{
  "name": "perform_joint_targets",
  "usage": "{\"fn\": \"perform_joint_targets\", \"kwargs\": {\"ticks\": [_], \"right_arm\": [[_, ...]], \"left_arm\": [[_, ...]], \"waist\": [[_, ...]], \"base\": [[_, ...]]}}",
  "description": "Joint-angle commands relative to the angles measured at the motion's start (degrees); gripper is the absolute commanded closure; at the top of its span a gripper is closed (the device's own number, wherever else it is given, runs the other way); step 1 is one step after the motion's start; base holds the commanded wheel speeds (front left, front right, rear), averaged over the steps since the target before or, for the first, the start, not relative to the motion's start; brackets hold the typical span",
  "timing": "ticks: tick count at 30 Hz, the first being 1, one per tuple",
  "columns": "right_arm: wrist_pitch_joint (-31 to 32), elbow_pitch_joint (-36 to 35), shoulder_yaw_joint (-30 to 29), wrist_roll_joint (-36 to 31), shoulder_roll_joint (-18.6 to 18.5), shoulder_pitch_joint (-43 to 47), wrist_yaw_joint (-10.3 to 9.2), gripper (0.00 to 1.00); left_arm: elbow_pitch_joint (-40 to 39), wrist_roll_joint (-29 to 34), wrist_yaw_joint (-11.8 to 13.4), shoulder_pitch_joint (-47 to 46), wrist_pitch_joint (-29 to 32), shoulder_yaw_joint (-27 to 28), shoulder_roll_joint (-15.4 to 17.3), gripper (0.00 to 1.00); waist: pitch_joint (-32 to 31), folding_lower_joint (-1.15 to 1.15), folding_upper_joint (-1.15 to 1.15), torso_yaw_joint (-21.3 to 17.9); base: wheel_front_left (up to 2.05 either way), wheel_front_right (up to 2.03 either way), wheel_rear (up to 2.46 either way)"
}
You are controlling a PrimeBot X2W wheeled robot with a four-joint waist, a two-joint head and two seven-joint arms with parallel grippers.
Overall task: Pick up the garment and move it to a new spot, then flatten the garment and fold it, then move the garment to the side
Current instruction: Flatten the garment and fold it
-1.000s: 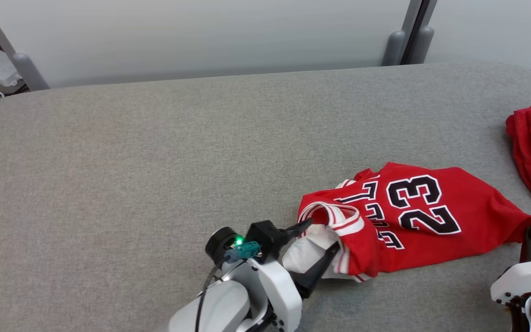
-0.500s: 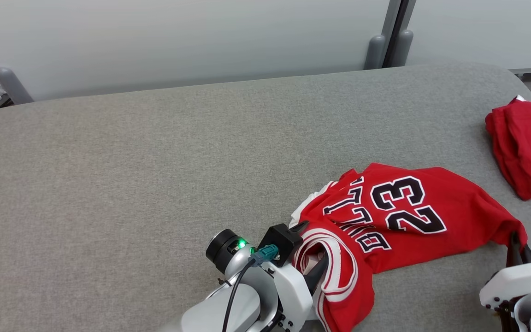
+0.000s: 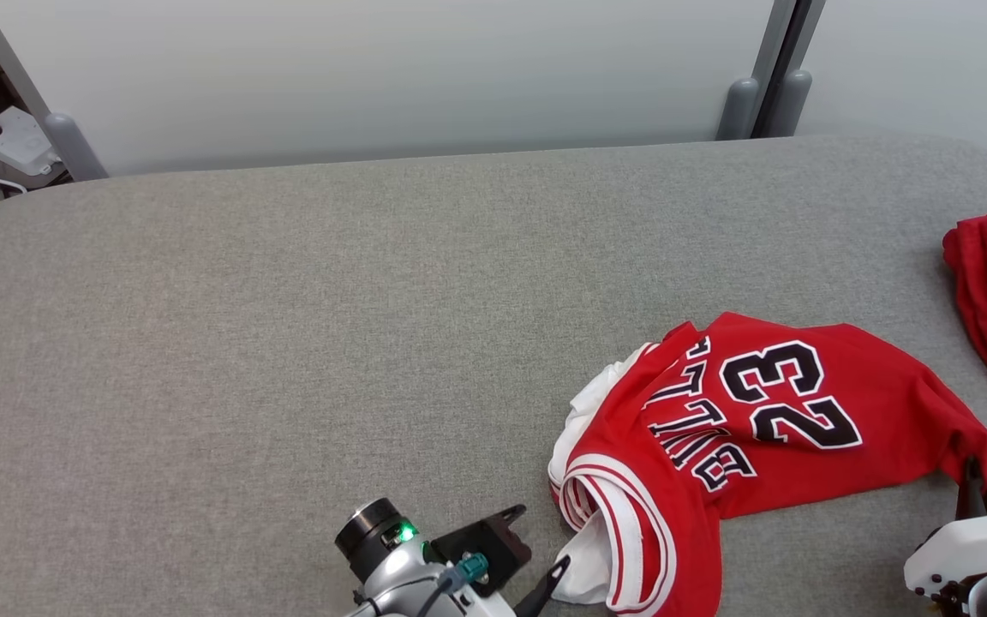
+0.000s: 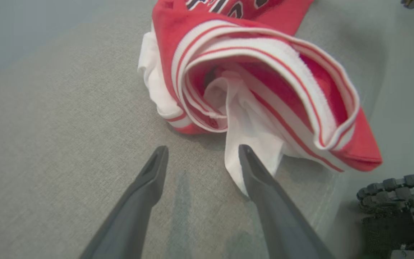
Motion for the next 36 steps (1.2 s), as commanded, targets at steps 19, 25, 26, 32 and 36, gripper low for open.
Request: {"fn": "perform_joint_targets", "kwargs": {"ticks": [19, 25, 26, 32, 36], "right_arm": [[-0.35, -2.11, 2.76, 2.15, -1.31, -1.52, 0.0, 1.0], [-0.35, -2.2, 3.59, 2.96, -1.58, -1.76, 0.0, 1.0], [-0.35, -2.19, 3.73, 3.09, -1.62, -1.74, 0.0, 1.0], [-0.35, -2.11, 3.99, 3.69, -1.92, -1.0, 0.0, 1.0], [-0.35, -2.07, 4.26, 3.94, -2.06, -0.4, 0.0, 1.0]], "left_arm": [[4.01, 22.52, -8.35, -0.83, 4.58, 1.26, -2.52, 0.0], [7.48, 23.36, -7.84, -1.64, 2.95, 1.29, -3.69, 1.0], [7.9, 23.25, -7.85, -1.67, 2.45, 1.3, -3.84, 1.0], [8.65, 22.45, -8.49, -1.98, 0.46, 1.45, -4.37, 1.0], [7.05, 19.2, -9.93, -1.03, -1.19, 3.17, -4.14, 1.0]], "waist": [[1.95, 0.0, 0.0, -1.51], [2.23, 0.0, 0.0, -1.66], [2.11, 0.0, 0.0, -1.64], [0.87, 0.0, 0.0, -1.02], [-0.5, 0.0, 0.0, -0.47]], "base": [[0.0, 0.0, 0.0], [0.0, 0.0, 0.0], [0.0, 0.0, 0.0], [0.0, 0.0, 0.0], [0.0, 0.0, 0.0]]}}
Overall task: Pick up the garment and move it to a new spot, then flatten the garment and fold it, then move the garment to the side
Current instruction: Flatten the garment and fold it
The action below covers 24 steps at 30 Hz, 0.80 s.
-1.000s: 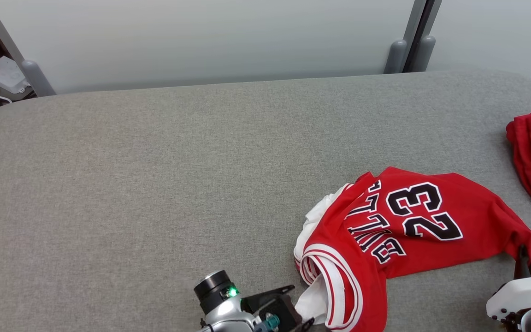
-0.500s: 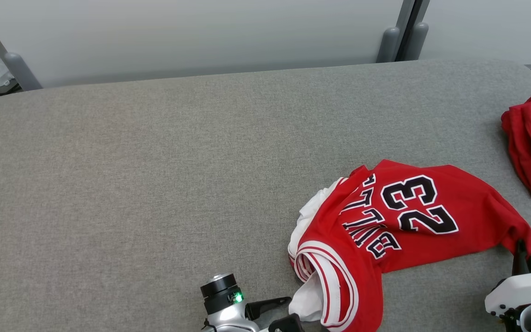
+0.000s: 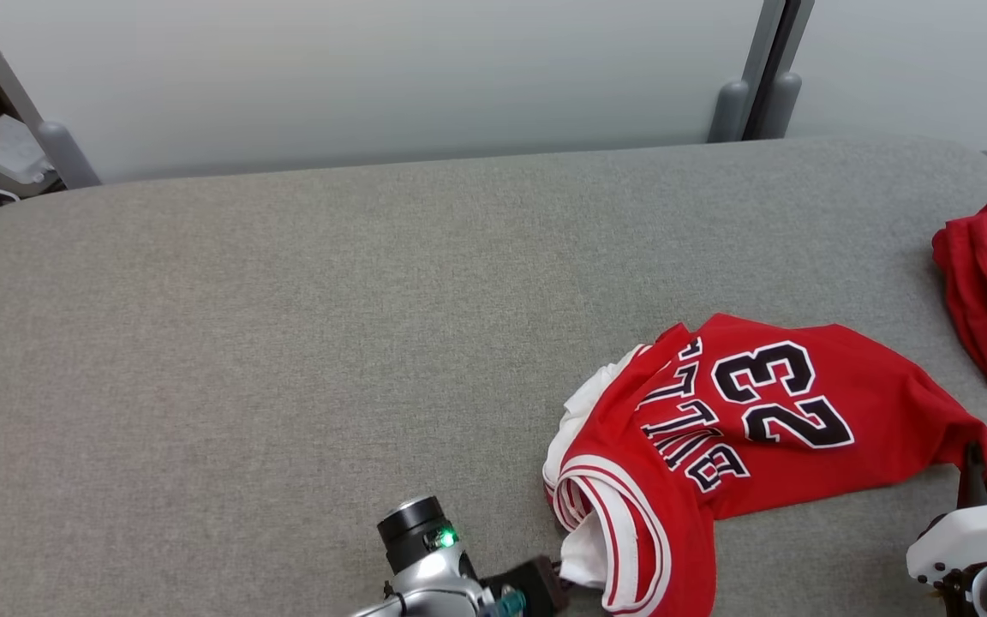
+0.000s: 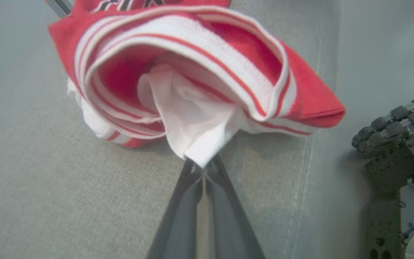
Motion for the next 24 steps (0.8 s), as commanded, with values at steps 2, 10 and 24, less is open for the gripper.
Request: {"fn": "perform_joint_targets", "kwargs": {"ticks": [2, 10, 24], "right_arm": [[-0.35, -1.19, 1.69, 0.52, -0.84, 0.14, 0.0, 1.0], [1.13, -4.76, 6.32, 3.9, -2.78, -0.17, 0.0, 1.0], [19.56, -21.7, 19.82, 19.89, -15.62, 0.04, 0.0, 1.0]], "left_arm": [[-2.93, -3.74, -1.44, -0.41, -1.11, 3.39, 0.49, 1.0], [-21.11, -32.32, -4.35, 4.02, 2.42, 18.89, 5.89, 1.0], [-31.27, -69.75, 18.92, 11.08, 15.73, 42.07, 15.17, 1.0]], "waist": [[-0.94, 0.0, 0.0, 0.45], [-4.28, 0.0, 0.0, 1.88], [-6.27, 0.0, 0.0, 2.27]], "base": [[0.0, 0.0, 0.0], [0.0, 0.0, 0.0], [0.0, 0.0, 0.0]]}}
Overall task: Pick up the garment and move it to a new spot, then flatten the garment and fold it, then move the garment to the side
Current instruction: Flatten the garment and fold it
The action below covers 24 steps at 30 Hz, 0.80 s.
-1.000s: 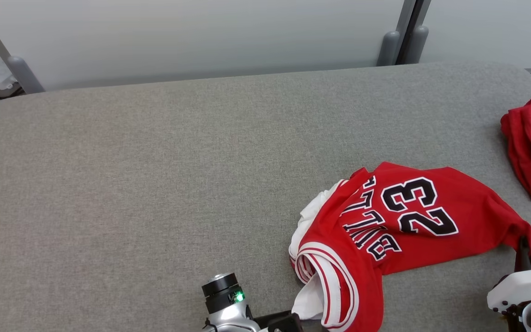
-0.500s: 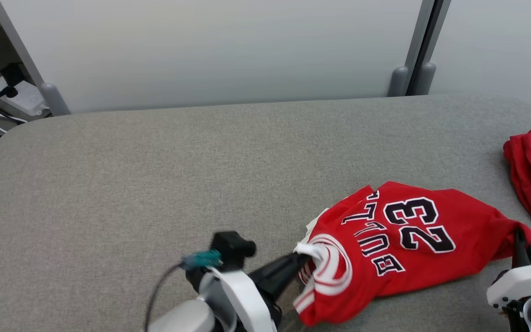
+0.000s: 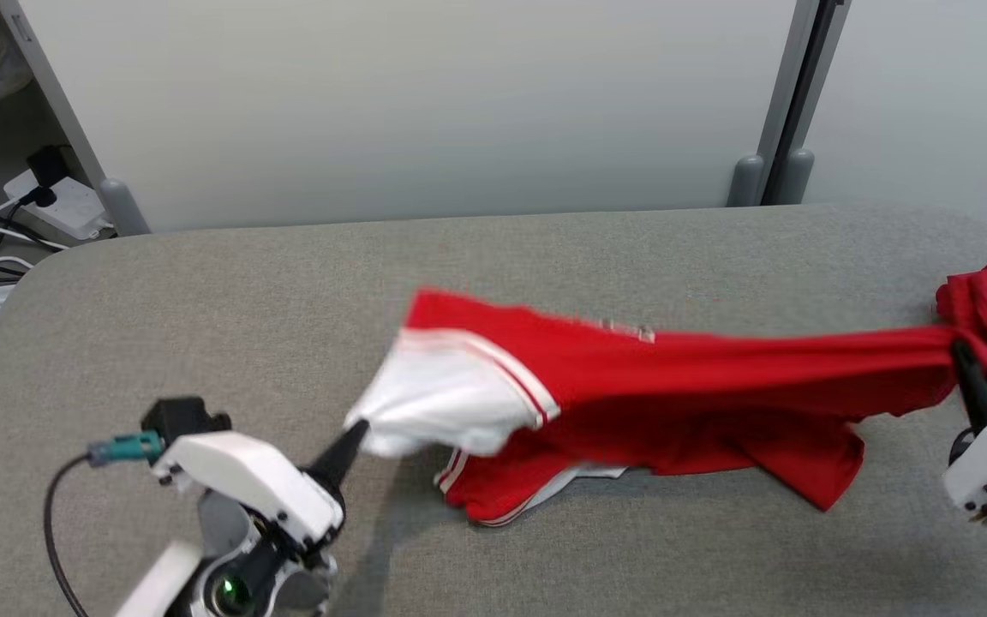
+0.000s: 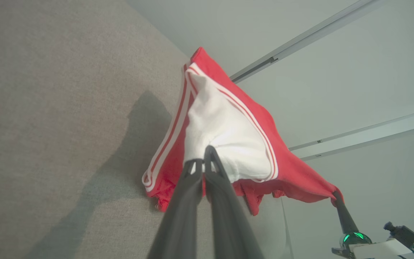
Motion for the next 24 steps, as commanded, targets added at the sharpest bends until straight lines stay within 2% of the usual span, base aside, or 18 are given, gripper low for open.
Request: {"fn": "perform_joint_targets", "kwargs": {"ticks": [1, 5, 7, 11, 16, 20, 23, 24], "right_arm": [[1.49, -1.78, 1.77, 1.88, -0.93, 1.31, -0.01, 1.0], [1.81, -3.93, 1.58, 4.1, -1.33, 5.53, -0.01, 1.0], [1.32, -5.04, 1.16, 5.21, -1.11, 6.87, -0.01, 1.0], [0.46, -8.68, 1.88, 7.34, -1.68, 6.9, -0.01, 1.0], [-0.19, -12.75, 2.47, 10.28, -3.54, 3.92, -0.01, 1.0], [0.17, -14.93, 1.74, 14.61, -5.49, -1.45, -0.01, 1.0], [3.69, -16.01, 0.11, 19.61, -5.51, -6.05, -0.01, 1.0], [6.52, -17.61, -0.28, 21.41, -6.53, -8.53, -0.01, 1.0]], "left_arm": [[-2.38, -1.59, 1.28, 1.18, 1.76, 1.02, 1.24, 1.0], [-8.2, -5.72, 1.16, 5.64, 2.26, 2.56, 0.18, 1.0], [-11.41, -7.25, -0.39, 6.35, 0.31, 5.27, -0.71, 1.0], [-16.19, -10.26, -1.51, 5.11, -3.0, 11.07, -2.63, 1.0], [-20.01, -10.66, -2.18, 0.12, -5.45, 16.18, -2.73, 1.0], [-19.43, -9.19, -0.7, -7.53, -6.62, 19.31, -1.48, 1.0], [-19.16, -9.0, 0.18, -14.08, -6.32, 20.66, -1.15, 1.0], [-19.32, -8.86, 0.97, -17.7, -6.11, 21.32, -0.87, 1.0]], "waist": [[0.28, 0.0, 0.0, 0.35], [0.73, 0.0, 0.0, 1.15], [0.98, 0.0, 0.0, 1.47], [1.1, 0.0, 0.0, 1.75], [0.78, 0.0, 0.0, 1.62], [-0.84, 0.0, 0.0, 1.55], [-2.39, 0.0, 0.0, 1.43], [-3.2, 0.0, 0.0, 1.28]], "base": [[0.0, 0.0, 0.0], [0.0, 0.0, 0.0], [0.0, 0.0, 0.0], [0.0, 0.0, 0.0], [0.0, 0.0, 0.0], [0.0, 0.0, 0.0], [0.0, 0.0, 0.0], [0.0, 0.0, 0.0]]}}
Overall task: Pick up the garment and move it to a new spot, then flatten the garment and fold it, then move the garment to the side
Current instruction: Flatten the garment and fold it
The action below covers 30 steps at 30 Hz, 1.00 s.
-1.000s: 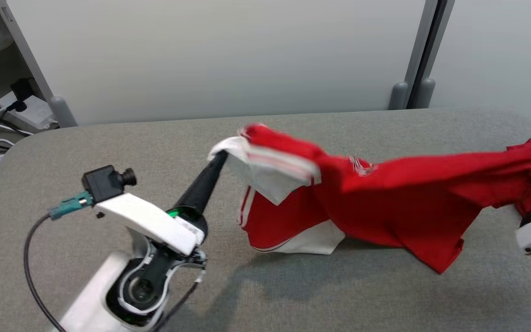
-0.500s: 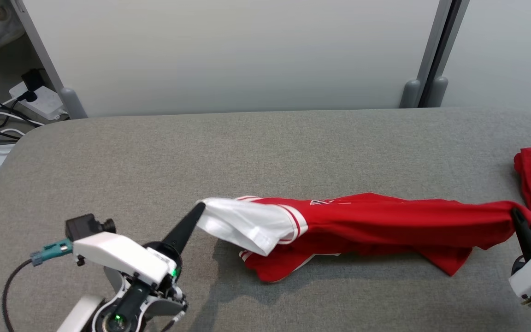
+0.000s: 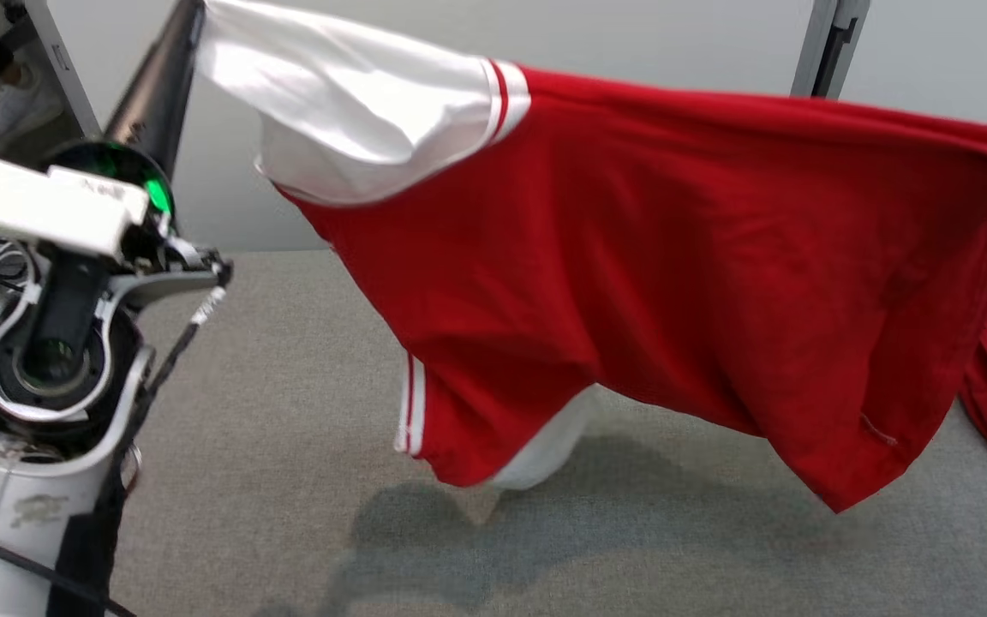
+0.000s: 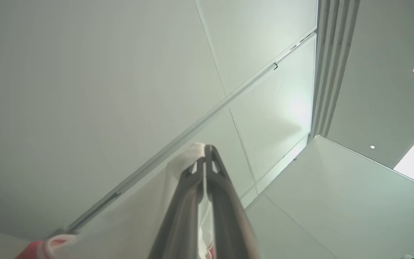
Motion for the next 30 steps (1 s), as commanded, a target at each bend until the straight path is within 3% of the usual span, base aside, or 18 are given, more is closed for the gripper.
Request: {"fn": "perform_joint_targets", "kwargs": {"ticks": [1, 7, 11, 15, 18, 21, 24, 27, 30], "right_arm": [[1.6, -2.8, 0.18, 1.24, -2.57, -2.52, -0.01, 1.0], [7.94, -11.39, -3.35, 8.83, -5.42, -4.45, -0.01, 1.0], [10.36, -18.23, -11.96, 14.05, -6.85, -3.52, -0.01, 1.0], [14.04, -19.86, -18.69, 12.5, -6.56, -1.84, -0.01, 1.0], [18.31, -14.42, -15.34, 8.14, -3.51, -2.64, -0.01, 1.0], [19.6, -3.33, -8.75, -0.23, -0.05, -8.01, -0.01, 1.0], [14.03, 10.14, 0.23, -11.65, 3.06, -17.66, -0.01, 1.0], [1.89, 23.69, 5.09, -16.93, 7.46, -28.28, -0.01, 1.0], [-15.05, 34.02, 4.78, -22.18, 8.49, -38.05, -0.01, 1.0]], "left_arm": [[-1.61, 0.61, 0.59, -4.53, 0.22, 3.11, 2.24, 1.0], [-5.7, -0.34, 3.58, -9.68, 1.87, 4.72, 3.6, 1.0], [-10.73, -1.92, 7.13, -11.05, 2.91, 5.95, 4.18, 1.0], [-12.82, -1.69, 11.2, -10.39, 5.32, 3.04, 5.61, 1.0], [-8.93, -0.06, 11.42, -9.74, 5.9, -0.48, 5.45, 1.0], [0.75, 4.29, 8.49, -10.98, 5.29, -5.06, 5.27, 1.0], [14.48, 8.71, 3.01, -14.3, 2.34, -7.76, 3.55, 1.0], [29.46, 12.34, -3.84, -20.36, -2.77, -8.14, 0.8, 1.0], [40.84, 15.45, -10.2, -28.9, -7.78, -7.89, -1.35, 1.0]], "waist": [[-0.73, 0.0, 0.0, -0.22], [-1.24, 0.0, 0.0, -0.59], [-1.03, 0.0, 0.0, -0.44], [-0.42, 0.0, 0.0, -0.39], [0.6, 0.0, 0.0, -0.47], [2.1, 0.0, 0.0, -0.4], [3.79, 0.0, 0.0, -0.4], [3.91, 0.0, 0.0, 0.91], [4.32, 0.0, 0.0, 2.94]], "base": [[0.0, 0.0, 0.0], [0.0, 0.0, 0.0], [0.0, 0.0, 0.0], [0.0, 0.0, 0.0], [0.0, 0.0, 0.0], [0.0, 0.0, 0.0], [0.0, 0.0, 0.0], [0.0, 0.0, 0.0], [0.0, 0.0, 0.0]]}}
